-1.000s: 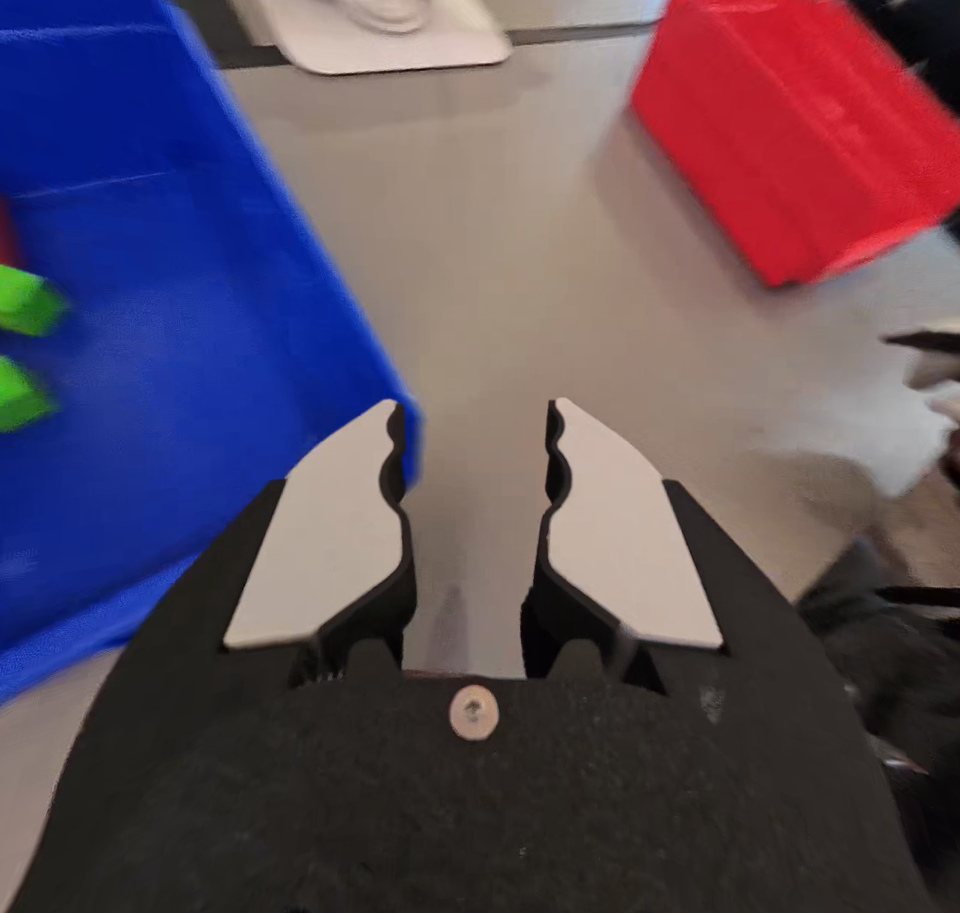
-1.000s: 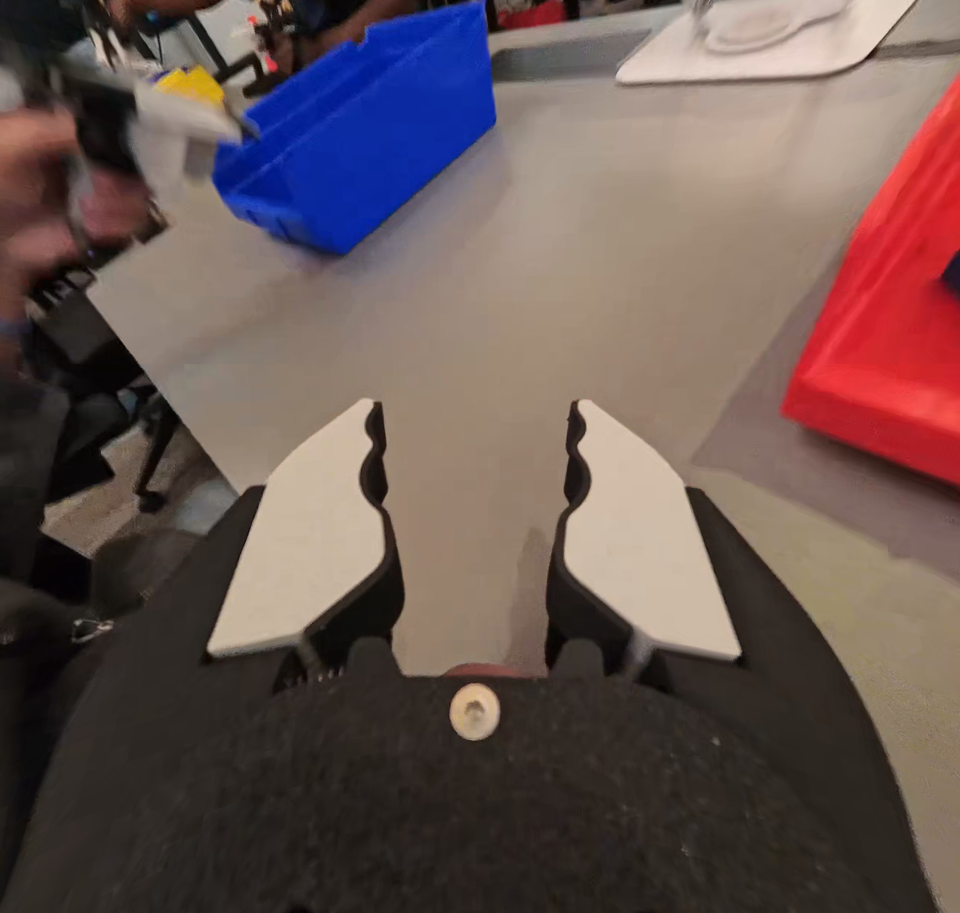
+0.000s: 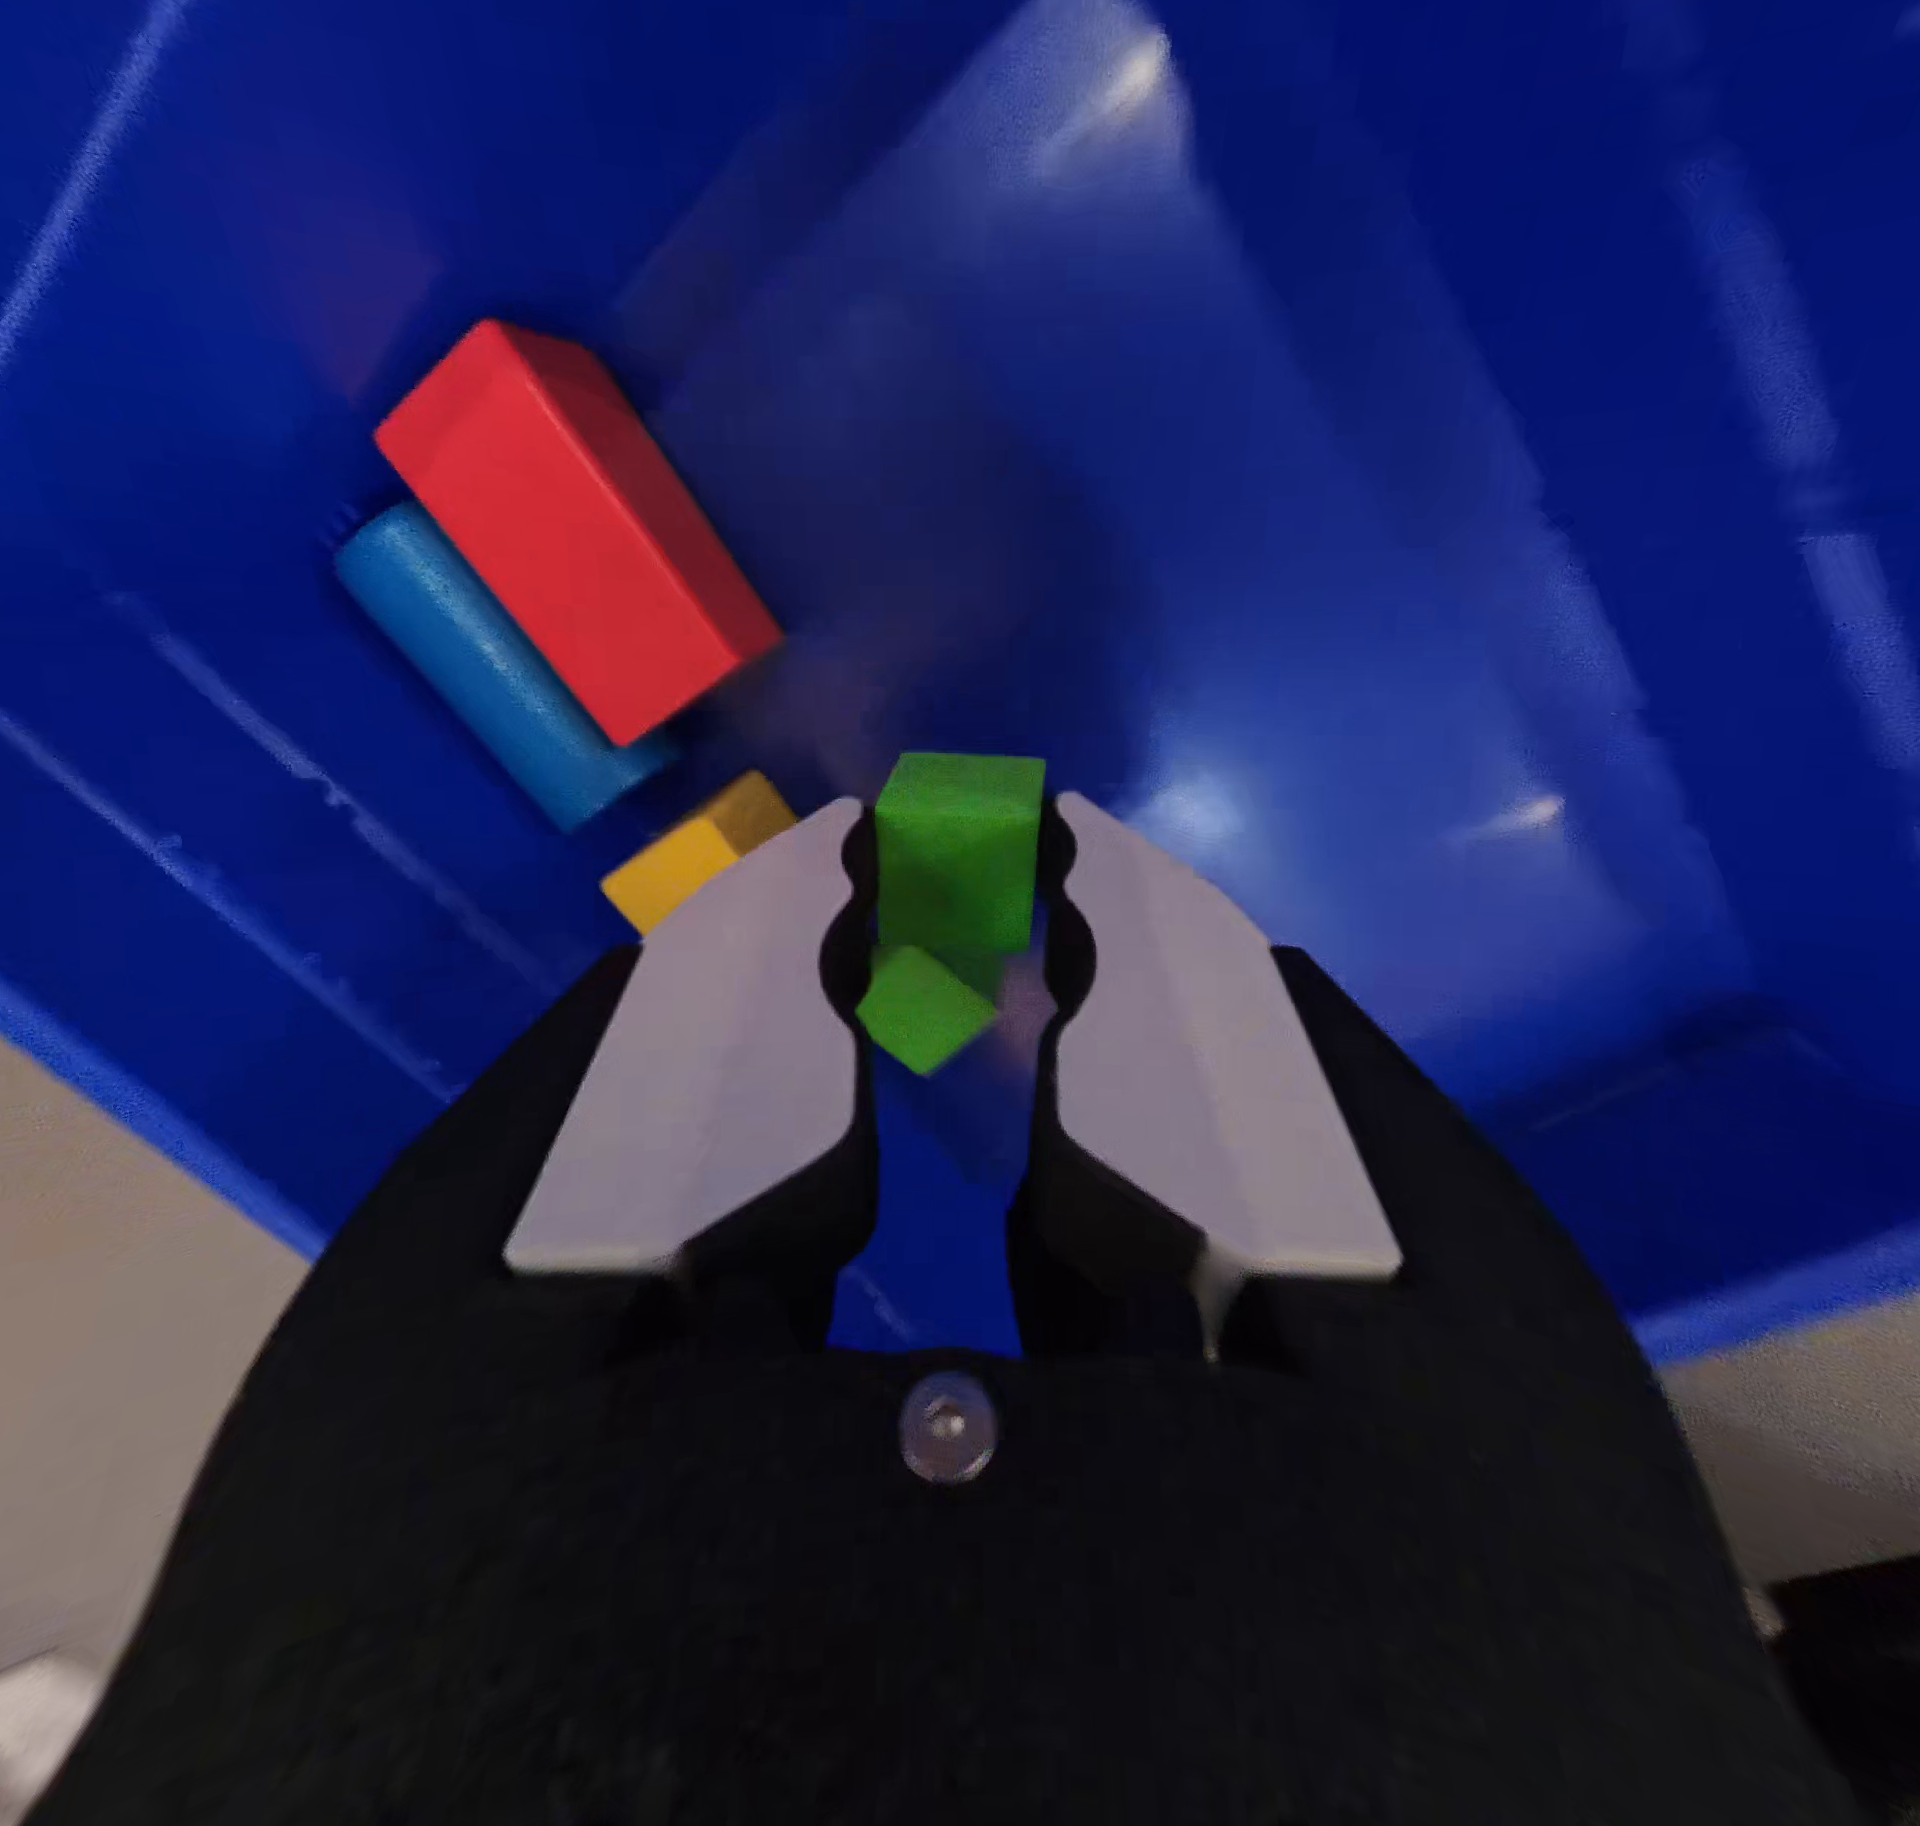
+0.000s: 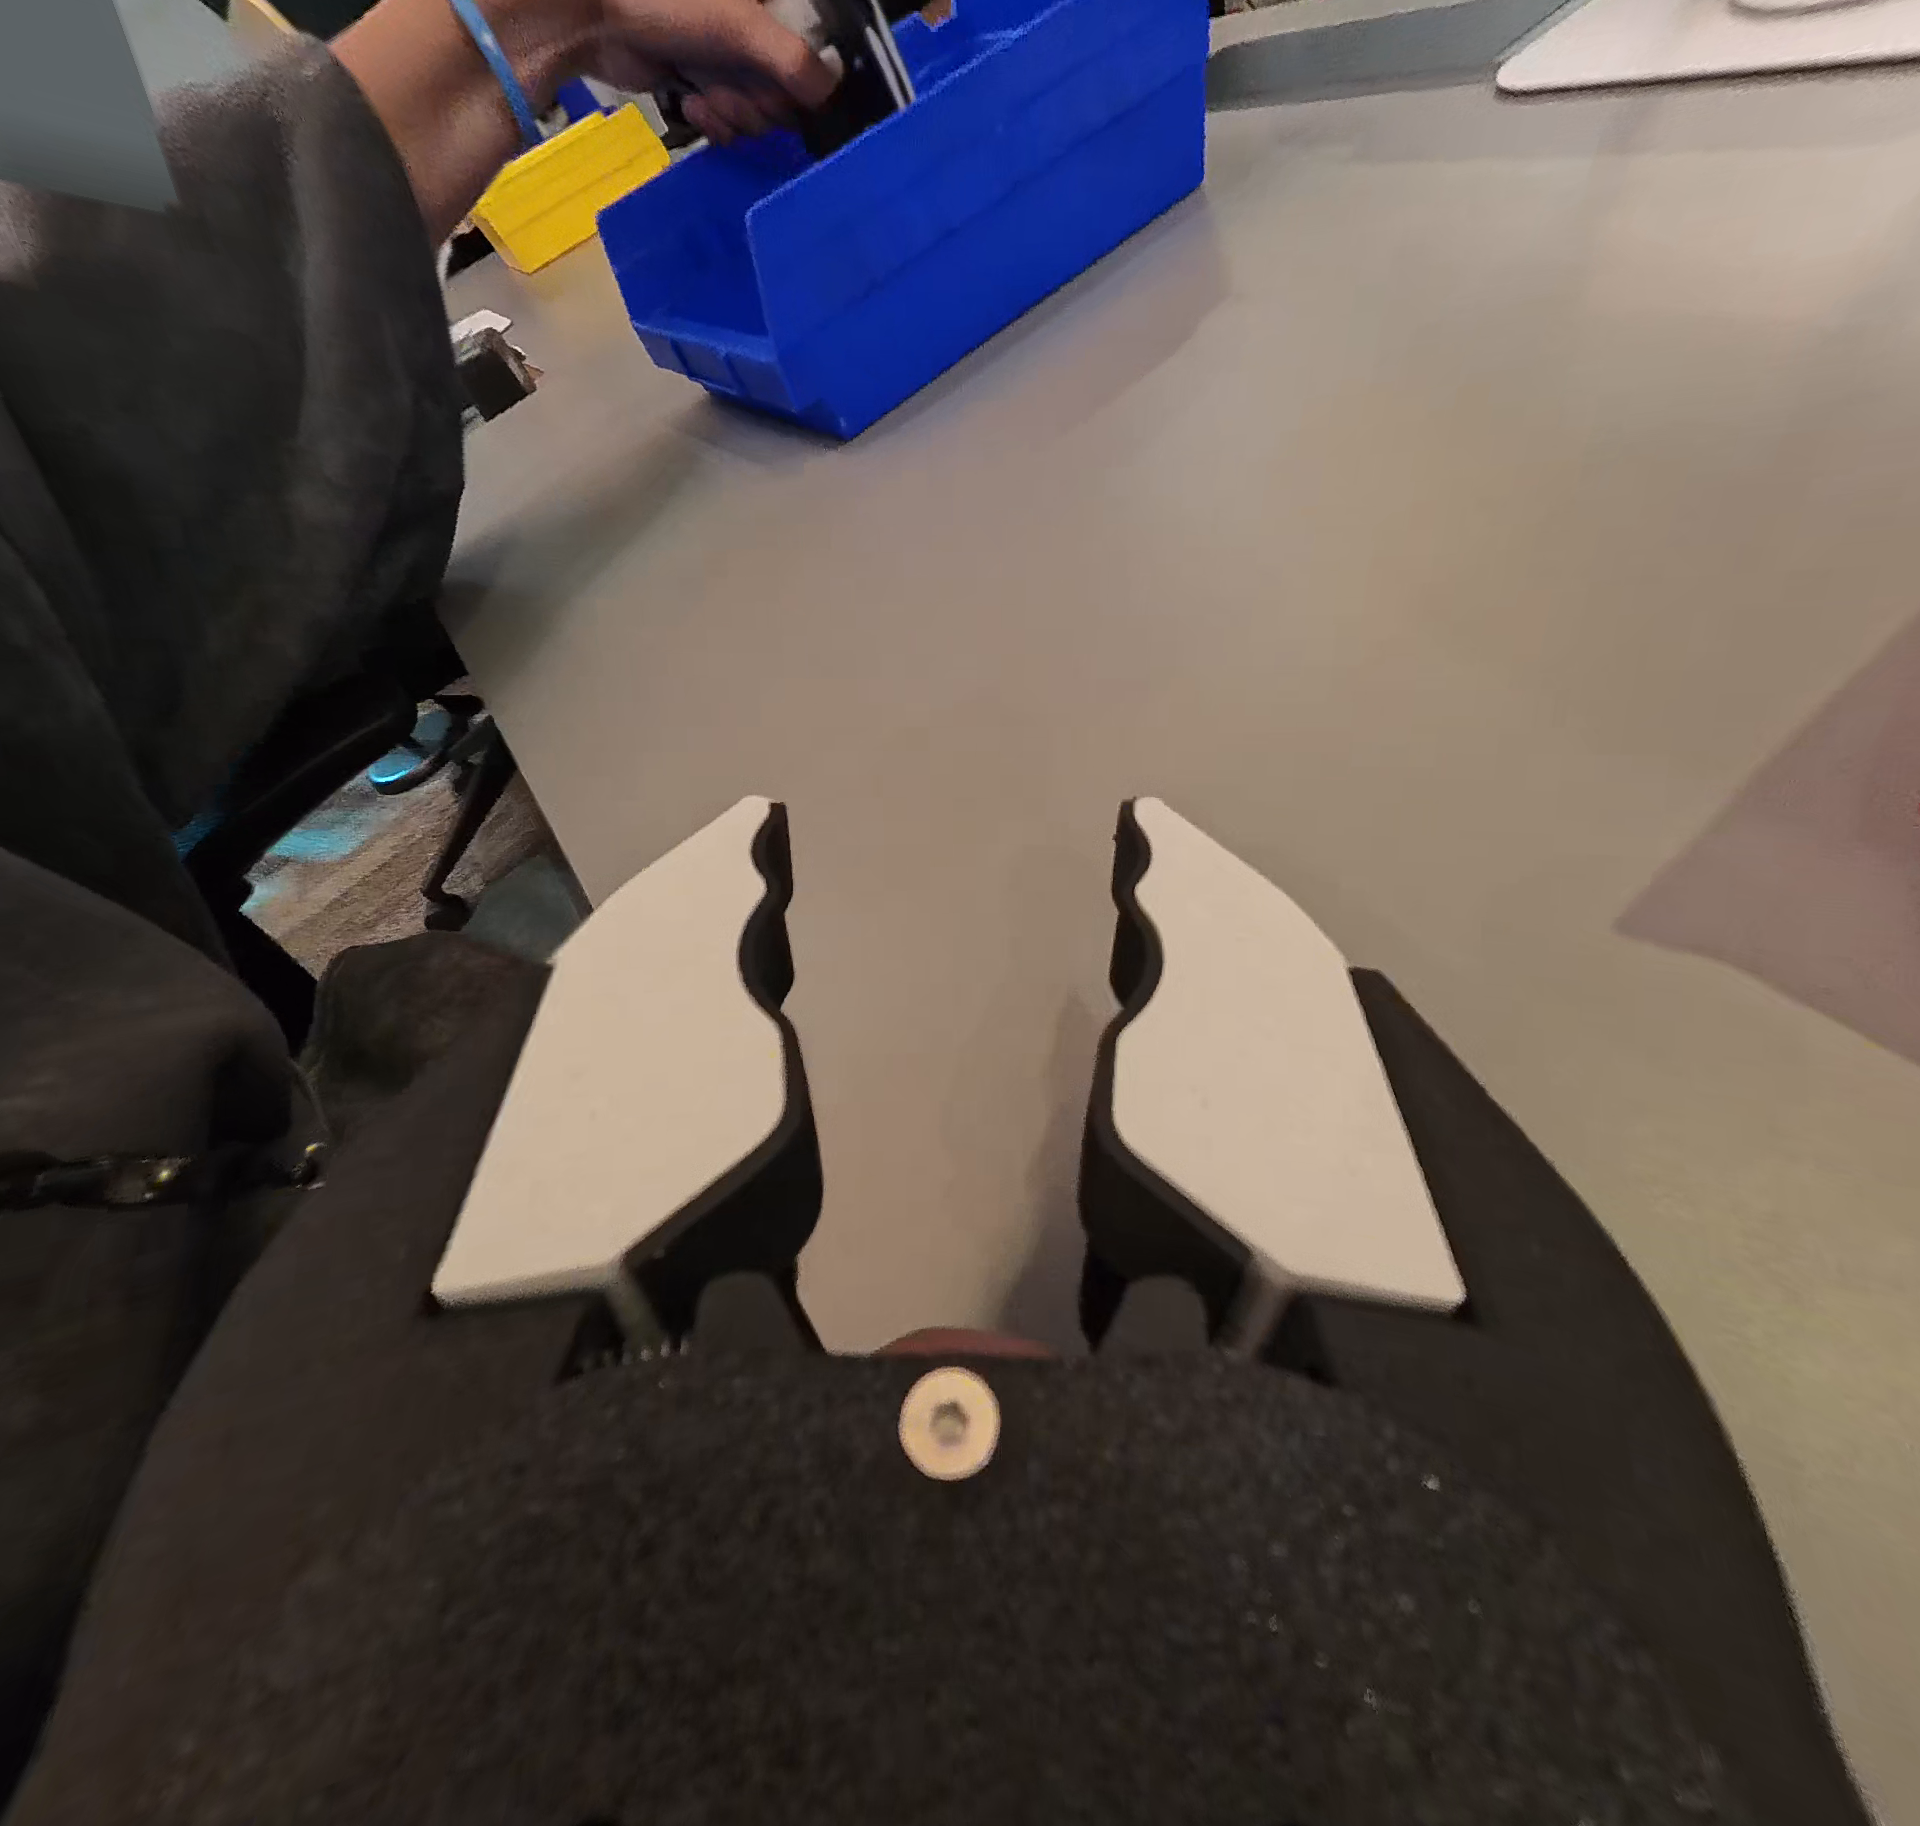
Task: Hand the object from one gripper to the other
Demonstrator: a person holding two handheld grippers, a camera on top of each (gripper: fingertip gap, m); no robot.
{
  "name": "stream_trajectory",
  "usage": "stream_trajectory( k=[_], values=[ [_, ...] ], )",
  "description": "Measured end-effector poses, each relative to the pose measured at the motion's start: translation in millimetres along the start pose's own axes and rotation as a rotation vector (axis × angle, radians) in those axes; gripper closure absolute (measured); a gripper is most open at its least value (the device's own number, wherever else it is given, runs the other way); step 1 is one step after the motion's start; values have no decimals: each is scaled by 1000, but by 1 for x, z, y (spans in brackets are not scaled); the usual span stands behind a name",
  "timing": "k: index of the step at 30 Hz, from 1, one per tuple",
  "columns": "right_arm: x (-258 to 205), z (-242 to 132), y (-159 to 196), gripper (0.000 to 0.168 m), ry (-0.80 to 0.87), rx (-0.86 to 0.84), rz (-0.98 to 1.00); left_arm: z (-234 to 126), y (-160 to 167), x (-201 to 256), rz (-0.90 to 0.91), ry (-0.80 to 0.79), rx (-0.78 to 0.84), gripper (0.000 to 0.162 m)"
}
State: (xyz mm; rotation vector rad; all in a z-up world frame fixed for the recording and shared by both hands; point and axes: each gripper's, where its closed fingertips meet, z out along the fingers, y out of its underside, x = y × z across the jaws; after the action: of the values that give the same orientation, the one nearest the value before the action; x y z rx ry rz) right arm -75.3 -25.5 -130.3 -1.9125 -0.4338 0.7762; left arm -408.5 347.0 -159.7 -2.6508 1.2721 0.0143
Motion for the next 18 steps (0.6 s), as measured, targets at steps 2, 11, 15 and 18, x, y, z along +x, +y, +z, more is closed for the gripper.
stream_trajectory(
  k=[2, 11, 15, 18],
  values=[
    [0, -1, -4, 108, 21, 12, -78, -26, -9, 26, -65, 104, 167, 133],
    [-23, 43, -57, 103, -25, 34, -600, -168, -38, 255, -299, 1089, 750, 133],
    [-45, 72, -103, 103, -110, 114, -683, -174, -35, 336, -335, 1406, 691, 134],
    [-56, 85, -117, 103, -158, 135, -696, -169, -32, 364, -377, 1534, 626, 133]
  ],
)
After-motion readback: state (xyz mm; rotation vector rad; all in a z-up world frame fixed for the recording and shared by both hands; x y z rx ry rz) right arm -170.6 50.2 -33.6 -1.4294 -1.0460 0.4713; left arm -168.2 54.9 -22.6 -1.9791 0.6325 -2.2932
